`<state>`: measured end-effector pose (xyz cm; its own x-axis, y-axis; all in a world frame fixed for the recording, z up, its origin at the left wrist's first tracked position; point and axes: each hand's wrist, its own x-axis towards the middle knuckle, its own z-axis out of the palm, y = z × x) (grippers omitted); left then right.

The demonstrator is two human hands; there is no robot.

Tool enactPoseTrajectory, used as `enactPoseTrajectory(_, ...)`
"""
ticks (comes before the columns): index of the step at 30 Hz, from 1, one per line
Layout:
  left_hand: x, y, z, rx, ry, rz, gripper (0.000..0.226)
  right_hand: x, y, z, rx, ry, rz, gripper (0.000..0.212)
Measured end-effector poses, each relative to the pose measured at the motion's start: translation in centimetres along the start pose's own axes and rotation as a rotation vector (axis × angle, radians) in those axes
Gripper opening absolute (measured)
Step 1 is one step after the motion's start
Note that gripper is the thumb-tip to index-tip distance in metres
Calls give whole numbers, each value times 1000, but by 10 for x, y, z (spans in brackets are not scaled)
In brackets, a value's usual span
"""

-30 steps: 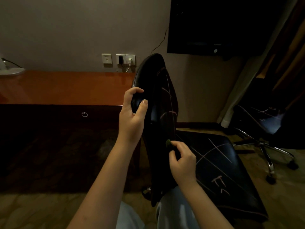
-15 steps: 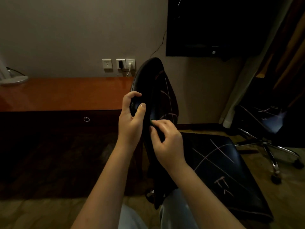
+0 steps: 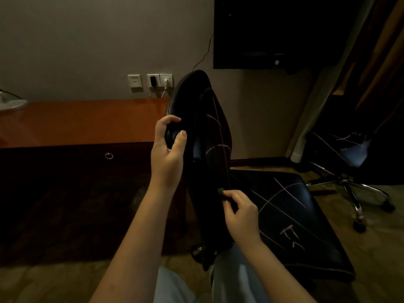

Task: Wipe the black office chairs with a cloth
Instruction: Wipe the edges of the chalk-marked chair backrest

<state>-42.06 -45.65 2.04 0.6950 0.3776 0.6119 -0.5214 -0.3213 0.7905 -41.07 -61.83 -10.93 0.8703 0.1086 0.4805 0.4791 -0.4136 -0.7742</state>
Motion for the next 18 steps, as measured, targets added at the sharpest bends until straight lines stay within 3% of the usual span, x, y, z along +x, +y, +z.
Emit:
enactPoseTrajectory(4, 1, 0, -2, -1, -6, 1, 22, 13, -12, 0, 12, -23, -38, 24)
enactPoseTrajectory(13, 3, -2, -3, 40, -11, 3, 24, 61, -88, 10, 80, 31, -329, 24)
enactPoseTrajectory(18, 1, -2, -1, 55, 6, -18, 33, 45, -69, 13, 110, 70, -277, 25)
